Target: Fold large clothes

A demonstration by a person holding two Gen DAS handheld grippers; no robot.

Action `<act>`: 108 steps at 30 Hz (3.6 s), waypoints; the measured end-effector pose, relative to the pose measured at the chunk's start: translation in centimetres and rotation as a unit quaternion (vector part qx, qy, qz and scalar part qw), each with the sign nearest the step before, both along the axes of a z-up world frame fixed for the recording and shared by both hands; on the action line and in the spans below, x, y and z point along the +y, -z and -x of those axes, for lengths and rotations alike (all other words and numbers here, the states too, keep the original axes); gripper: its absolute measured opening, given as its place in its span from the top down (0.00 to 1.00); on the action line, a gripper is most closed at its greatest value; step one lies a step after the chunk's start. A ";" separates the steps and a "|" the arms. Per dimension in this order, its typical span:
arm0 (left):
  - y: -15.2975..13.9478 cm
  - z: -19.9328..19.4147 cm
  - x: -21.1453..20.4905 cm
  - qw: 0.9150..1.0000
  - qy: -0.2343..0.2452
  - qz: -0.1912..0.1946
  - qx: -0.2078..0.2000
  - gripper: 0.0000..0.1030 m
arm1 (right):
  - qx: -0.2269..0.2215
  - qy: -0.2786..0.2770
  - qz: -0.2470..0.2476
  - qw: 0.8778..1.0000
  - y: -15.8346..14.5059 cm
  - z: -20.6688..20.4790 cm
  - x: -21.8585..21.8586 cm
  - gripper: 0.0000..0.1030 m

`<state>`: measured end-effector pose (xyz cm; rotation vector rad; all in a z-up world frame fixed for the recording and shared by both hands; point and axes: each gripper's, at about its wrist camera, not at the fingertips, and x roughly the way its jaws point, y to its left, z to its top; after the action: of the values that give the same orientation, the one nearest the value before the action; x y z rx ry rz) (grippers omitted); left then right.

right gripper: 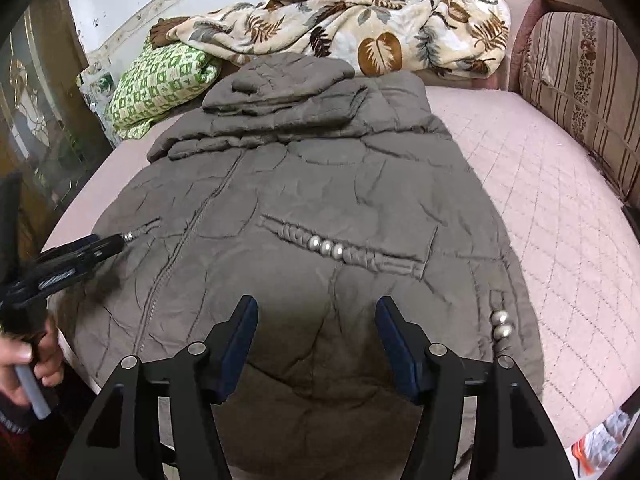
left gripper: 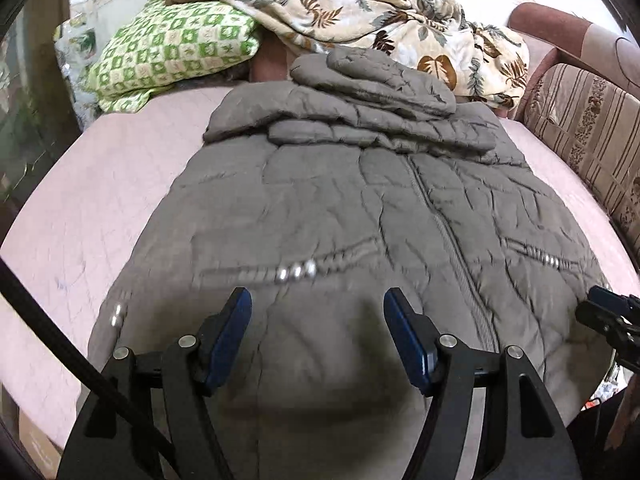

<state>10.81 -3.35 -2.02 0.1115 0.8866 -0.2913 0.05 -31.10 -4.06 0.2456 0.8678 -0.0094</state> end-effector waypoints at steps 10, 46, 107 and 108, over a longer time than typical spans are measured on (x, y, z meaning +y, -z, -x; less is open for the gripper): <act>3.3 -0.5 0.3 0.999 -0.012 0.001 0.041 0.22 | 0.017 -0.009 0.008 1.000 2.4 -0.4 0.9 0.23; 4.1 0.4 0.3 1.000 -0.002 0.009 0.007 0.12 | 0.020 -0.017 0.025 0.999 3.2 -1.1 2.5 0.05; 0.7 3.7 7.1 0.998 -0.054 0.028 -0.024 0.12 | -0.045 -0.043 -0.028 0.998 0.2 1.9 1.0 0.00; 0.6 3.9 8.4 0.997 -0.067 0.030 -0.025 0.12 | -0.054 -0.036 -0.040 0.997 -0.2 2.3 0.2 0.00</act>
<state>6.95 5.02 -2.62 0.0030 0.8301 -0.1895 -2.24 -30.85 -3.84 0.2862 0.7700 0.1046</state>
